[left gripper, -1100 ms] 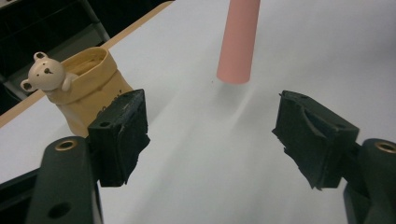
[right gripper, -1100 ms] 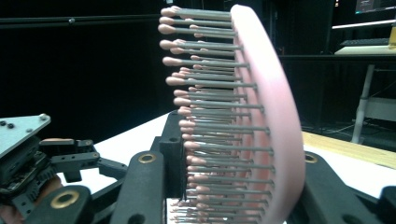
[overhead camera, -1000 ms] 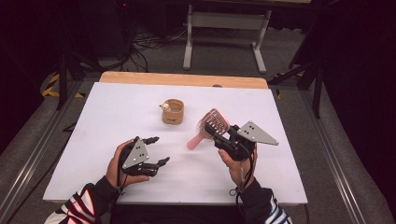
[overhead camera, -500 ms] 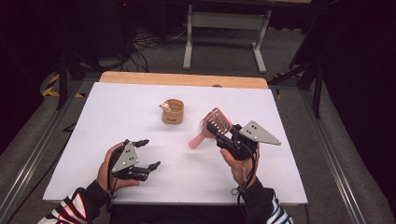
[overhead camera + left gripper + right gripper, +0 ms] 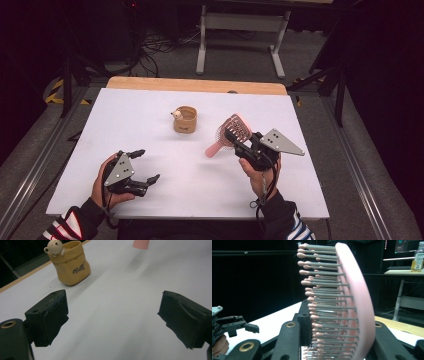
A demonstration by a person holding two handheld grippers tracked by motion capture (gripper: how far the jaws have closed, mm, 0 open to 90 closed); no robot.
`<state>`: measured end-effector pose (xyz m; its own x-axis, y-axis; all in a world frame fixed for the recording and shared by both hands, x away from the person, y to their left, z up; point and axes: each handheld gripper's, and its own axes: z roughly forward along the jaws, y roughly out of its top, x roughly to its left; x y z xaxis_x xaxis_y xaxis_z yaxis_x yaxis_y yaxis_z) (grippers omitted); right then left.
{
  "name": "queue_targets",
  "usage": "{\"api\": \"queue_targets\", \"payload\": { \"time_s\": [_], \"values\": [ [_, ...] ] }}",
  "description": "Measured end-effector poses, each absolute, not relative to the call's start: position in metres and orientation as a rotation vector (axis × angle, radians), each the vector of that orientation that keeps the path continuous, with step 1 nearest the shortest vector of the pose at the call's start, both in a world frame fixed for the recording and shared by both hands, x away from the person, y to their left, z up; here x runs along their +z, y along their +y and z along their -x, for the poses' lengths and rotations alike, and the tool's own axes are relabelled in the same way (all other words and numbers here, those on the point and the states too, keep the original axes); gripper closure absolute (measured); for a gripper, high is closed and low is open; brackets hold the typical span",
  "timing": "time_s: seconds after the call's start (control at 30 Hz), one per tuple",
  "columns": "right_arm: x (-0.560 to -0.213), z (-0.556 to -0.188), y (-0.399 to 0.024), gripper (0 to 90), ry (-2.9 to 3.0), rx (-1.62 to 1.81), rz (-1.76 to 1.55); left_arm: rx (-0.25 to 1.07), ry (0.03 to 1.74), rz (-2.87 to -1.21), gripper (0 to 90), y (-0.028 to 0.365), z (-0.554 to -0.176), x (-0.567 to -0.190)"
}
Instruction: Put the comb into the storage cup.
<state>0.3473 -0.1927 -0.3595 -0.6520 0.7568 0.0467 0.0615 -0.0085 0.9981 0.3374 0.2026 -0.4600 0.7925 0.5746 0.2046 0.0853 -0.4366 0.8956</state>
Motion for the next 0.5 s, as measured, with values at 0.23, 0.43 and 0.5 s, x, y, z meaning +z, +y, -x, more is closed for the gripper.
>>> {"api": "queue_targets", "payload": {
  "time_s": [0.23,0.43,0.5],
  "values": [
    [-0.359,-0.348,-0.194,63.1,1.739,1.708,-0.848,0.612,0.518,-1.966,7.9,0.214,-0.334,-0.463],
    [-0.353,-0.352,-0.197,63.1,1.71,1.71,-0.846,0.607,0.557,-1.96,7.5,0.225,-0.33,-0.466],
    [-0.351,-0.352,-0.198,63.1,1.696,1.708,-0.841,0.607,0.567,-1.961,7.5,0.227,-0.329,-0.466]
  ]
}}
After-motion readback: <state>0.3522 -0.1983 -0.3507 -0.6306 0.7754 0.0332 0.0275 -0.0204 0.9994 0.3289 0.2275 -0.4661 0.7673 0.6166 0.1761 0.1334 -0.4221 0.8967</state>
